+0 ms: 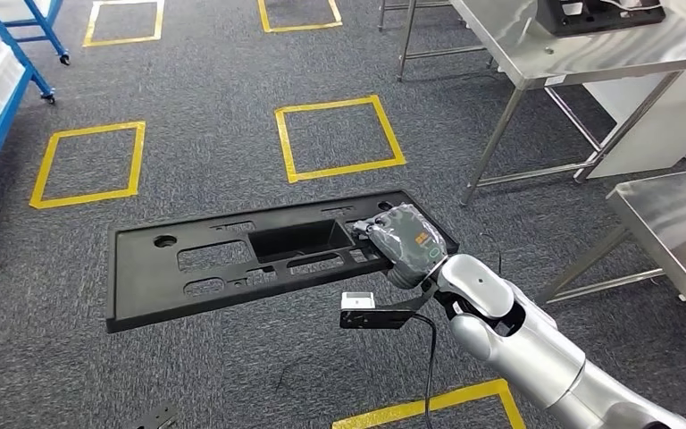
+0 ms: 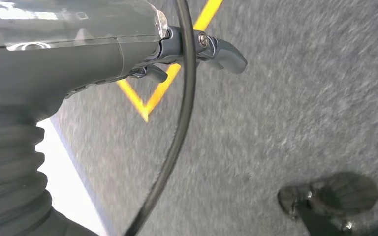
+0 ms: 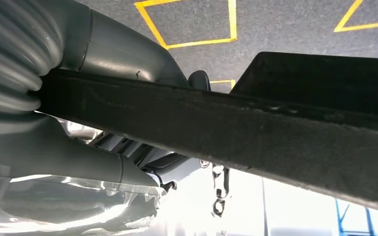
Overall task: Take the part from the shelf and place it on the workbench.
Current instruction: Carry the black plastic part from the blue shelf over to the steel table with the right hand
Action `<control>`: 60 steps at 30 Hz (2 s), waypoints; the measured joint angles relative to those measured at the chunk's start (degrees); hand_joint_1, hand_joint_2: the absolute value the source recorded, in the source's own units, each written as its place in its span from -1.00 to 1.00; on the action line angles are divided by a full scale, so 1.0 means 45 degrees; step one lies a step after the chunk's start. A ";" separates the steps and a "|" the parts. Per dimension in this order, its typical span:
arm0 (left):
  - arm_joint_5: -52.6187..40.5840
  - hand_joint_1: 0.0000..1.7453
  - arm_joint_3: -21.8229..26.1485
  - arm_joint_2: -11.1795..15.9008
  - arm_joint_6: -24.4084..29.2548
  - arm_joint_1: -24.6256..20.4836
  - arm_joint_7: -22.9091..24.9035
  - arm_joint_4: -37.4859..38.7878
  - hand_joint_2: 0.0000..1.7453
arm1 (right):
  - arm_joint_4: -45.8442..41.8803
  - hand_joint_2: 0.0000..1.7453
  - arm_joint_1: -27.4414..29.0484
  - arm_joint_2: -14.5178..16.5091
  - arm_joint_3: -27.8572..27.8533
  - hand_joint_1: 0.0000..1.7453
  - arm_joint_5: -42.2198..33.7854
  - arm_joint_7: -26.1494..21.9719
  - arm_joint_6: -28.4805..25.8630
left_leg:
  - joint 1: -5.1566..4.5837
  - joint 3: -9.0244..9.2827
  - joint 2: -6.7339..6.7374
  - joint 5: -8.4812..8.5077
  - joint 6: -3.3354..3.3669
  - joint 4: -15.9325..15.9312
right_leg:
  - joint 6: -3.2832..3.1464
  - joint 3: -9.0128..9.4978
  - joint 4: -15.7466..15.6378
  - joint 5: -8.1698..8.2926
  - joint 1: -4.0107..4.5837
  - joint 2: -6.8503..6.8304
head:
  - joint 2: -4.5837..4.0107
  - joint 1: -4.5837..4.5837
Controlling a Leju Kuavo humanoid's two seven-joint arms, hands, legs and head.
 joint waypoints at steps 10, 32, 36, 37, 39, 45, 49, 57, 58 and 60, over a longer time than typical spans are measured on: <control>-0.1077 -1.00 -0.0213 -0.0501 0.0226 0.0064 0.0154 0.0010 1.00 | -0.0063 1.00 0.0476 0.0119 -0.0034 1.00 0.0367 0.0091 -0.0057 | -0.0096 0.0345 0.1451 -0.0363 -0.0220 -0.0046 | -0.0050 0.0425 -0.0990 0.0610 0.0126 -0.1914 | 0.0000 -0.0002; -0.2132 -1.00 -0.0231 -0.0985 -0.0041 -0.0126 0.0112 0.0241 1.00 | -0.0146 1.00 0.0805 -0.0023 -0.0160 1.00 0.0567 0.0113 -0.0075 | 0.0052 -0.0127 0.0170 0.0192 -0.0001 -0.0030 | 0.0202 -0.0348 0.1028 -0.0677 -0.0107 -0.0485 | 0.0000 -0.0002; -0.2387 -1.00 -0.0231 -0.1017 -0.0114 -0.0120 0.0107 0.0319 1.00 | -0.0120 1.00 0.0867 0.0080 -0.0160 1.00 0.0568 0.0096 -0.0066 | 0.0040 -0.0082 0.0791 0.0107 -0.0014 -0.0028 | 0.0312 -0.0915 0.1980 -0.0601 -0.0224 -0.0746 | 0.0000 -0.0004; -0.2461 -1.00 -0.0231 -0.1026 -0.0158 -0.0132 0.0104 0.0324 1.00 | -0.0118 1.00 0.0858 0.0080 -0.0160 1.00 0.0570 0.0088 -0.0066 | 0.0038 -0.0041 0.0928 0.0078 -0.0043 -0.0028 | 0.0286 -0.0506 0.1178 -0.0144 -0.0212 -0.0933 | 0.0000 -0.0004; -0.2575 -1.00 -0.0231 -0.1034 -0.0232 -0.0156 0.0078 0.0327 1.00 | -0.0120 1.00 0.0788 0.0080 -0.0160 1.00 0.0573 0.0075 -0.0067 | -0.0018 0.0045 0.1181 -0.0004 -0.0141 -0.0022 | 0.0155 0.0332 -0.0466 0.0431 -0.0060 -0.1629 | 0.0000 -0.0005; -0.3009 -1.00 -0.0181 -0.1014 -0.0422 -0.0227 -0.0003 0.0317 1.00 | -0.0123 1.00 0.0702 0.0018 -0.0164 1.00 0.0602 0.0046 -0.0062 | -0.0042 0.0143 0.1286 -0.0533 -0.0530 0.0398 | -0.0288 0.0738 -0.1238 0.0545 -0.0028 -0.1255 | 0.0000 -0.0005; -0.3101 -1.00 -0.0122 -0.0996 -0.0462 -0.0149 -0.0001 0.0311 1.00 | -0.0119 1.00 0.0722 -0.0125 -0.0165 1.00 0.0611 0.0033 -0.0056 | -0.0019 -0.1301 0.0448 -0.1799 -0.0606 0.3288 | -0.0465 0.0814 -0.1262 0.0539 -0.0042 -0.0626 | 0.0000 -0.0006; -0.3119 -1.00 0.0020 -0.0965 -0.0449 -0.0156 -0.0004 0.0307 1.00 | -0.0119 1.00 0.0779 -0.0158 -0.0165 1.00 0.0611 0.0033 -0.0056 | -0.0011 -0.0203 -0.0338 0.0095 -0.0334 0.0205 | -0.0121 0.0675 -0.0936 0.0390 -0.0094 0.0663 | 0.0000 -0.0005; -0.3120 -1.00 0.0024 -0.0977 -0.0449 -0.0179 -0.0004 0.0296 1.00 | -0.0119 1.00 0.0786 -0.0158 -0.0166 1.00 0.0611 0.0033 -0.0057 | -0.0008 -0.0182 -0.0208 0.0124 -0.0258 0.0160 | -0.0053 0.0652 -0.0957 0.0400 -0.0107 0.0725 | 0.0000 -0.0006; -0.3119 -1.00 0.0029 -0.0988 -0.0449 -0.0216 -0.0007 0.0273 1.00 | -0.0121 1.00 0.0771 -0.0158 -0.0174 1.00 0.0611 0.0033 -0.0060 | 0.0019 -0.0106 0.0047 0.0195 -0.0091 0.0020 | 0.0081 0.0495 -0.0656 0.0182 -0.0091 0.0341 | 0.0000 -0.0005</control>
